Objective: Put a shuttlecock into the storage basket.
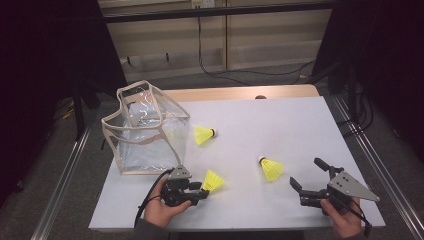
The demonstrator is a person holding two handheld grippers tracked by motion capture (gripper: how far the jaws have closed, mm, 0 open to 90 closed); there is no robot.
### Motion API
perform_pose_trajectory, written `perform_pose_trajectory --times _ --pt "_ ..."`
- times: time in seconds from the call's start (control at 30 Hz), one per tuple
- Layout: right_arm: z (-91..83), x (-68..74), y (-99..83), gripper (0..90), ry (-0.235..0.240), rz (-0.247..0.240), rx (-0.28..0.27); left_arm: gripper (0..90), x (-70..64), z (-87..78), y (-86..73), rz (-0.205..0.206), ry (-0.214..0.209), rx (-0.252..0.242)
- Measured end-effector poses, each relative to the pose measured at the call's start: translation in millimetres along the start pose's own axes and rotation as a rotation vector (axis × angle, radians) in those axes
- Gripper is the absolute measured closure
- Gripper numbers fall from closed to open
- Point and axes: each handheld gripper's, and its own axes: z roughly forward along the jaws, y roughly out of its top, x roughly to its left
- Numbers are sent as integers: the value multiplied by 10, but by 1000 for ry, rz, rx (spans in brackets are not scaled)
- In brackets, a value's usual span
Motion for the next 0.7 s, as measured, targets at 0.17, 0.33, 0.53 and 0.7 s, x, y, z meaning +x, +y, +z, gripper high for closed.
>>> perform_pose_trajectory --times 0.17,0.33,0.53,0.7 --pt "0 2 0 6 1 0 0 571 -7 13 0 -5 3 5" --pt "0 1 -1 6 0 0 0 579 -14 31 3 -5 2 12" --pt "-1 2 0 6 0 0 0 587 -12 44 3 -6 9 12" --pt "-1 2 -1 6 0 0 0 592 -11 56 5 -3 10 23"
